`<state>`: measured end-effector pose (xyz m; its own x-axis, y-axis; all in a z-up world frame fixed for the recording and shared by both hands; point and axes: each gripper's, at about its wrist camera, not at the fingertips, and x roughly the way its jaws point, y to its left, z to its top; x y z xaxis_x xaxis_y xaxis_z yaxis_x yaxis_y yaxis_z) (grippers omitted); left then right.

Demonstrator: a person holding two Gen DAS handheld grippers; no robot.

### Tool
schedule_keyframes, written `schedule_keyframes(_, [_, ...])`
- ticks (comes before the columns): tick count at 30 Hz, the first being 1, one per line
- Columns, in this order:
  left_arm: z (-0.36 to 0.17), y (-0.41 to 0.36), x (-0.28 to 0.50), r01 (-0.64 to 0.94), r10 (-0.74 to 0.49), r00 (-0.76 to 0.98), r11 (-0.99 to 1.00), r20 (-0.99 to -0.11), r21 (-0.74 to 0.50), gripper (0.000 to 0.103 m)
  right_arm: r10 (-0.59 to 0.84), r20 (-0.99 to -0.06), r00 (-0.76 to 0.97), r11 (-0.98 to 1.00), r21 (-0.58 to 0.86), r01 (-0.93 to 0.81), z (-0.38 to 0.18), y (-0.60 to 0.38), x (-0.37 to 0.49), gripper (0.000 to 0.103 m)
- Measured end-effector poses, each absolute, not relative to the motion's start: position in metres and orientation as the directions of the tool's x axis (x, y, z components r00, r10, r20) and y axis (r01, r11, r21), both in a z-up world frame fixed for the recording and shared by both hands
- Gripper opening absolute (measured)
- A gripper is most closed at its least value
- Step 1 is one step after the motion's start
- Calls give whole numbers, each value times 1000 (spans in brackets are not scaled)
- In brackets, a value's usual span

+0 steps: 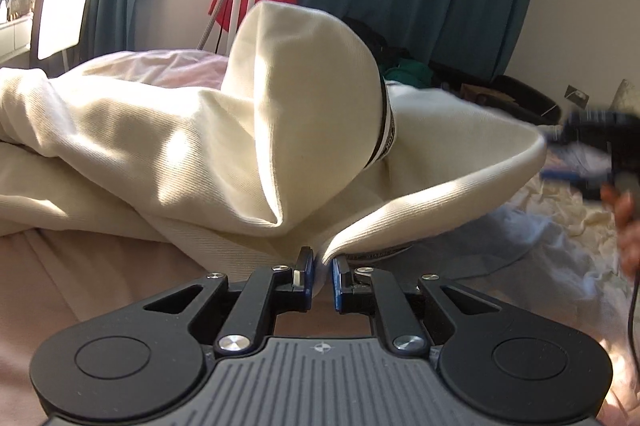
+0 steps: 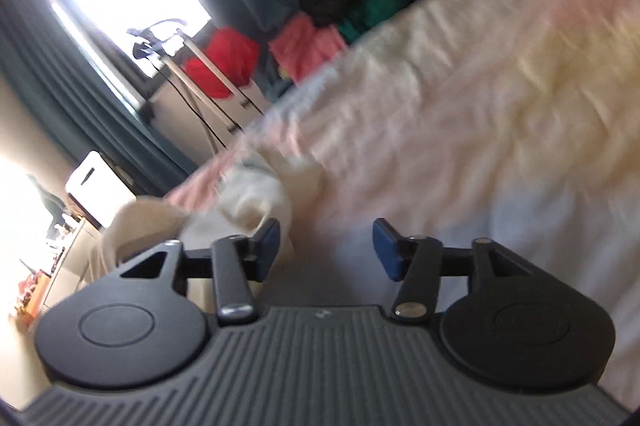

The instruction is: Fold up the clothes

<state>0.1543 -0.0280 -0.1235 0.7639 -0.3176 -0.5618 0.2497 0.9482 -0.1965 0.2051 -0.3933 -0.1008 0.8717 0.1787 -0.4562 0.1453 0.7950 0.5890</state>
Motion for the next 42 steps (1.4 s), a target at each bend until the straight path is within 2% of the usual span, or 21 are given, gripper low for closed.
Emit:
schedule_keyframes(4, [-133,-31,157,264,-338,752,941,-566,-211,10,202,-424,883,862,504,45,-70,-383,263,57])
schedule_keyframes(8, [-144,-29,171,277,-373,741,927,-559,-252,10,229,-526,819,962,251,-108,-55,-331,334,57])
schedule_keyframes(13, [-154,-24,184,286,-416,732,906,-540,-311,10,293,-660,692,933,41,-357,-76,-258,382,55])
schedule_keyframes(15, [-156,-23,186,288,-428,728,900,-535,-327,10,226,-715,662,904,-98,-415,-96,-232,386,55])
schedule_keyframes(18, [-156,-21,186,293,-439,727,894,-528,-340,10,96,-712,695,892,-248,-378,-117,-220,381,53])
schedule_keyframes(19, [-156,-20,185,294,-441,727,892,-526,-342,10,71,-699,712,917,-236,-323,-117,-227,380,49])
schedule_keyframes(20, [-155,-20,185,295,-443,728,891,-524,-344,10,55,-681,730,946,-198,-256,-114,-240,378,23])
schedule_keyframes(21, [-154,-18,183,296,-444,729,890,-520,-345,10,38,-664,747,970,-156,-189,-110,-252,375,5])
schedule_keyframes(22, [-152,-17,181,300,-446,732,889,-515,-345,9,28,-637,771,988,-100,-118,-103,-269,371,3])
schedule_keyframes(27, [-140,-18,169,323,-438,756,896,-487,-305,8,-31,-488,872,967,206,149,-57,-366,318,3])
schedule_keyframes(29, [-134,-20,163,330,-431,764,901,-480,-283,7,-33,-467,884,914,345,216,-51,-407,291,3])
schedule_keyframes(33, [-123,-23,157,307,-394,772,918,-498,-251,7,-23,-508,861,899,366,239,-57,-436,253,3])
schedule_keyframes(40, [-111,-21,141,282,-377,786,924,-490,-258,8,125,-559,820,975,222,3,-59,-367,256,7])
schedule_keyframes(41, [-111,-21,142,279,-378,785,923,-491,-264,8,139,-568,811,980,198,-30,-59,-353,262,11])
schedule_keyframes(42, [-111,-20,142,279,-379,784,922,-492,-267,8,154,-578,801,983,173,-63,-58,-339,267,26])
